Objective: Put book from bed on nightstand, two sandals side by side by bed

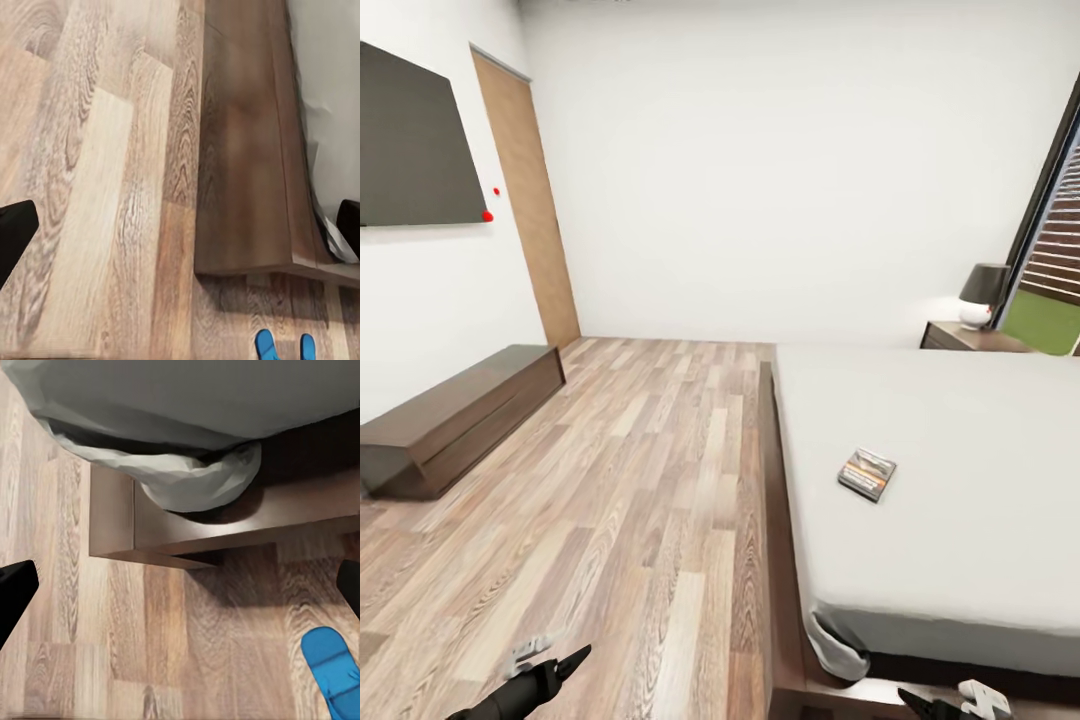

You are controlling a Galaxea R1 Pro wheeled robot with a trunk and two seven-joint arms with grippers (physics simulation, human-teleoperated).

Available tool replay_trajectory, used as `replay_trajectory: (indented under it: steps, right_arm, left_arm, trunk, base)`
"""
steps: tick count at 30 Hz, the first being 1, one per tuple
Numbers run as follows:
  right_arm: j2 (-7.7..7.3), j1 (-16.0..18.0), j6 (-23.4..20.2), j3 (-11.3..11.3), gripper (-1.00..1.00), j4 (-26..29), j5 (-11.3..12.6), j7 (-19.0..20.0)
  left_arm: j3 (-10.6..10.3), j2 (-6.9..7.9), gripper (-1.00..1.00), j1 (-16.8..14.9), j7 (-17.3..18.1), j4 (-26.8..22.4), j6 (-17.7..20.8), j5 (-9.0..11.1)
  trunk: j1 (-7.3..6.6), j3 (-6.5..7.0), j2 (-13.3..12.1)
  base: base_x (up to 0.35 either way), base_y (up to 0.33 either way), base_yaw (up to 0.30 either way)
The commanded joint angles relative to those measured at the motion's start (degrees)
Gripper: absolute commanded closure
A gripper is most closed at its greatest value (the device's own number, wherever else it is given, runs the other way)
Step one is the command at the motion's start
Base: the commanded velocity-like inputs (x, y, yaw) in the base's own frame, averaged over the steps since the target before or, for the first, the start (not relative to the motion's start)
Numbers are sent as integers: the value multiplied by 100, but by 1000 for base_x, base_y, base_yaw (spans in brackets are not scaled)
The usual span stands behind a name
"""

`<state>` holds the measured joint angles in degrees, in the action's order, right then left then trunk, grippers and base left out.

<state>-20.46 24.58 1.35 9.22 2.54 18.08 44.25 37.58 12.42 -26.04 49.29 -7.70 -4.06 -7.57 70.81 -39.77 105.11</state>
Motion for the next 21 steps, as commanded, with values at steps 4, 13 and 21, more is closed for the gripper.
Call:
replay_trajectory:
  steps: [4, 13, 21]
  right_arm:
    - [-2, 2, 14, 45, -100, -2, -33, 22]
    - [-2, 2, 14, 45, -100, 1, -33, 22]
    - [-4, 2, 14, 45, -100, 1, -33, 22]
  left_arm:
    - [39, -1, -100, -6, 10, 6, -42, -61]
    - [39, 3, -100, -6, 10, 6, -42, -61]
    - [39, -2, -100, -6, 10, 6, -42, -61]
  trunk:
    - [-1, -6, 3]
    - [-1, -6, 3]
    - [-1, -6, 3]
  base:
    - [0, 0, 280]
    - [0, 0, 280]
    - [0, 0, 268]
